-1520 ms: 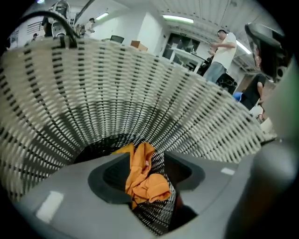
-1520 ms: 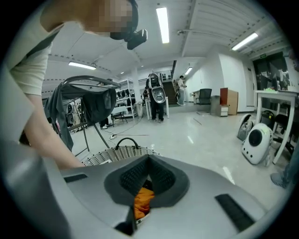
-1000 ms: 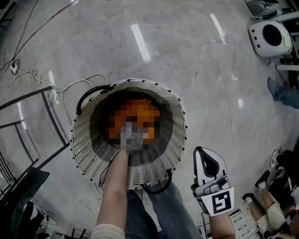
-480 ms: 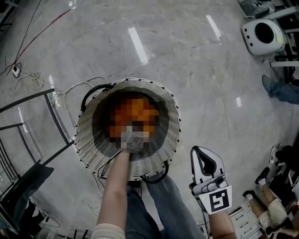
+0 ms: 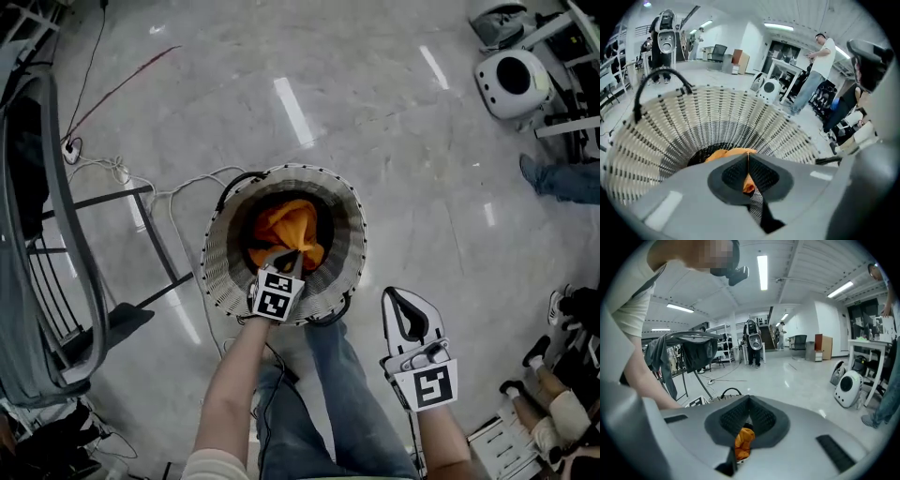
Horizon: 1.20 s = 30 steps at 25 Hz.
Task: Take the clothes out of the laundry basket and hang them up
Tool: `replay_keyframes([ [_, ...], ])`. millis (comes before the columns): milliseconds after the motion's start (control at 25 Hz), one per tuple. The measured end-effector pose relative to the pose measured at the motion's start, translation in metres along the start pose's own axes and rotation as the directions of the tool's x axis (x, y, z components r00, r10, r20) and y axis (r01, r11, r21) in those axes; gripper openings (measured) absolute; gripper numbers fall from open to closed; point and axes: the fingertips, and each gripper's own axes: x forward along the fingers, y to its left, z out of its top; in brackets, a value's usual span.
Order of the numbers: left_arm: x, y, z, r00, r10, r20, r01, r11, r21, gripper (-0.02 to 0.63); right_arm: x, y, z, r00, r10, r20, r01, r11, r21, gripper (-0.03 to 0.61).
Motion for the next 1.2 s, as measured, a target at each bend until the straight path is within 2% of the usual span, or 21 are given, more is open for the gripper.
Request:
replay_keyframes([
  [240, -0.1, -0.017, 0.034, 0.994, 0.004, 0.107, 0.0, 0.999, -0.037, 0.012, -0.027, 0.042, 0.024, 0.999, 0.009, -0.042, -0.011, 0.999, -0.037, 0.002],
  [400, -0.175, -0.029, 0.062, 0.974, 0.002, 0.225, 0.014, 0.997, -0.071, 0.012, -0.045, 0.078, 0.047, 0.999, 0.015, -0.029, -0.016, 0.999, -0.044, 0.002],
  [560, -0.257, -0.05, 0.093, 0.941, -0.003, 0.339, 0.03, 0.997, -0.072, 0.012, -0.068, 0.112, 0.062, 0.999, 0.01, -0.037, -0.012, 0.999, -0.038, 0.002],
  [800, -0.382, -0.093, 0.13, 0.887, -0.076, 0.455, 0.072, 0.997, 0.028, 0.012, -0.106, 0.159, 0.075, 0.997, 0.025, -0.067, -0.026, 0.999, -0.019, 0.002],
  [1080, -0.522, -0.12, 0.155, 0.816, -0.081, 0.573, 0.02, 0.994, 0.112, 0.012, -0.133, 0.21, 0.088, 0.996, 0.066, -0.064, -0.07, 0.995, -0.066, 0.003],
  [1200, -0.578, -0.124, 0.158, 0.78, -0.068, 0.623, -0.023, 0.99, 0.138, 0.012, -0.134, 0.24, 0.083, 0.99, 0.107, -0.088, -0.115, 0.989, -0.093, 0.037],
])
